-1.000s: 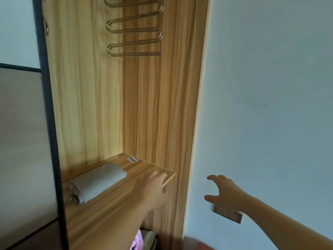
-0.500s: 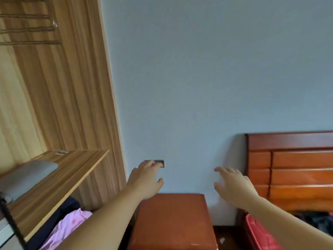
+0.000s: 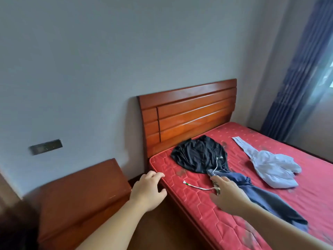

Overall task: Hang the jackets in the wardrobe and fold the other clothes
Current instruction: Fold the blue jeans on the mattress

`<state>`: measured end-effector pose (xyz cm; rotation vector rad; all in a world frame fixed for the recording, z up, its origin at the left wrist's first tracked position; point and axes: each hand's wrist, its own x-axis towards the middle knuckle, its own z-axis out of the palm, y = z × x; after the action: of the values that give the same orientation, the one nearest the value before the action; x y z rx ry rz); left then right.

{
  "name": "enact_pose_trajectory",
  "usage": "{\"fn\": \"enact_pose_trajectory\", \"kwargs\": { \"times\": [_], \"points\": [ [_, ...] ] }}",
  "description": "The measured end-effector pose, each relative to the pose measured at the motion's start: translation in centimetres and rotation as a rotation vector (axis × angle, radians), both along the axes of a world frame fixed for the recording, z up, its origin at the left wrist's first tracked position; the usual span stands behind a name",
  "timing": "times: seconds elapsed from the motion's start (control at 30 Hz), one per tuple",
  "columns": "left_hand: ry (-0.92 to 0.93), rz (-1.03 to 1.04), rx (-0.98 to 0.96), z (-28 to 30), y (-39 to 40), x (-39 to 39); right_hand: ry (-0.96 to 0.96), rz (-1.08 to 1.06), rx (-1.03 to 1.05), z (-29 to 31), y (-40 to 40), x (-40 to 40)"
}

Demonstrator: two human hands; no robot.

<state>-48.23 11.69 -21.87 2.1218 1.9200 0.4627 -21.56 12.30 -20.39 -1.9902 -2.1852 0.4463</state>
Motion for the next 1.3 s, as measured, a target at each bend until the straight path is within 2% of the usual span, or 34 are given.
{"fn": "enact_pose_trajectory", "kwargs": {
  "times": [0.2, 0.43, 0.6, 0.87, 1.1, 1.3],
  "points": [
    [0.087, -0.146, -0.004, 2.0, -2.2, 8.8, -0.007, -0.095, -0.006, 0.6, -6.2, 9.4],
    [0.180, -0.246, -0.025, 3.6, -4.8, 21.4, 0.066, -0.166, -0.041, 0.6, -10.8, 22.6],
    [0.243, -0.361, -0.054, 3.5, -5.1, 29.0, 0.102, -0.238, -0.061, -0.4, -11.9, 28.6],
    [0.243, -0.353, -0.126, 0.2, 1.8, 30.4, 0.121, -0.233, -0.102, -3.2, -5.9, 28.8],
    [0.195, -0.344, -0.189, -4.4, 13.7, 28.4, 0.126, -0.308, -0.175, -6.2, 3.6, 27.0],
    [0.248, -0.358, -0.316, -8.2, 22.9, 28.3, 0.177, -0.402, -0.239, -9.4, 10.7, 26.4]
  ]
}}
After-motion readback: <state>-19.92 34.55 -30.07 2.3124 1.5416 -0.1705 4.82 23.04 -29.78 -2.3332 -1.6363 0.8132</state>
